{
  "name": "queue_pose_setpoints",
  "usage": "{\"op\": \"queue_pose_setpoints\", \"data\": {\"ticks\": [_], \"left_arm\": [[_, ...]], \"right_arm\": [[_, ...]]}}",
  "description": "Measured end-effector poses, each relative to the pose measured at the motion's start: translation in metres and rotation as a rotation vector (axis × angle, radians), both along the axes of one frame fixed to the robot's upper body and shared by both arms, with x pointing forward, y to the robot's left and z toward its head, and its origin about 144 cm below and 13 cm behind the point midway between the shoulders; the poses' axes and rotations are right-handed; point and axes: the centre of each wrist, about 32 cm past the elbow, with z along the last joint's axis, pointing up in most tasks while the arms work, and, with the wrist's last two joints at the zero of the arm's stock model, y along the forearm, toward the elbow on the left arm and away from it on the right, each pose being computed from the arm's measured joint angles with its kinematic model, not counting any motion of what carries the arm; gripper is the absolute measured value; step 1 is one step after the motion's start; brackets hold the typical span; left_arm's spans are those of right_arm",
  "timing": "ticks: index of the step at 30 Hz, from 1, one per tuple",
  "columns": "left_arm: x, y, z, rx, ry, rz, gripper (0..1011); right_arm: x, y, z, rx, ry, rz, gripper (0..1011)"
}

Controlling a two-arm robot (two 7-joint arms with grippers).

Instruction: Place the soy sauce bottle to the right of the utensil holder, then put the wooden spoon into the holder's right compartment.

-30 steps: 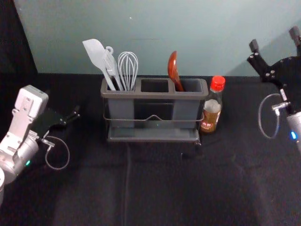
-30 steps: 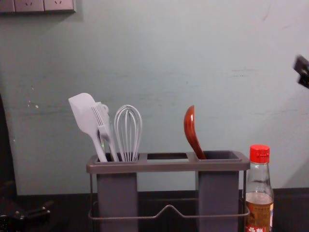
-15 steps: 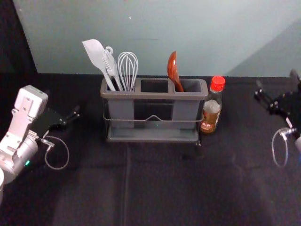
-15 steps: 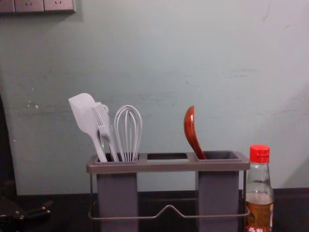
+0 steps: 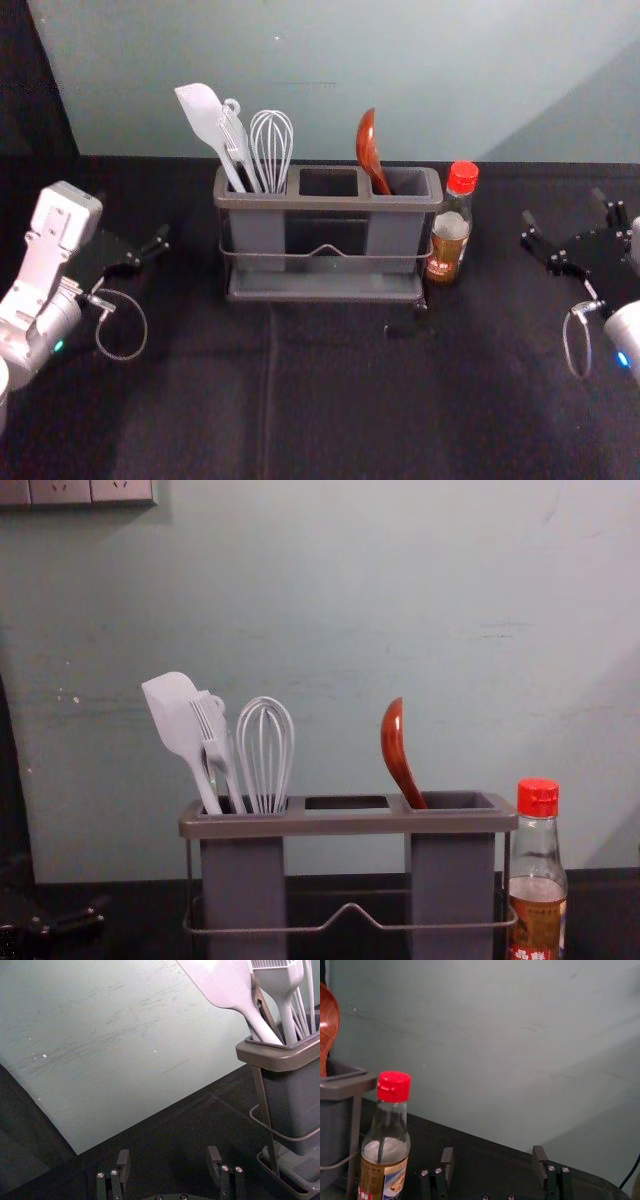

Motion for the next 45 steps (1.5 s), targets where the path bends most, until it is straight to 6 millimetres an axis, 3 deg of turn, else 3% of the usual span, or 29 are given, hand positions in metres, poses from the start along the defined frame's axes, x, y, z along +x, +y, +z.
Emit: {"op": "queue_pose_setpoints", "data": {"ticks": [12, 45], "left_arm": [[0.0, 0.0, 0.0, 0.0, 0.0, 0.0, 1005], [0.0, 0.0, 0.0, 0.0, 0.0, 0.0, 1005]], "right_arm": [[0.025, 0.006, 0.007, -0.052, 0.01, 0.011, 1002], [0.023, 0.005, 0.006, -0.051, 0.012, 0.009, 1003]]}}
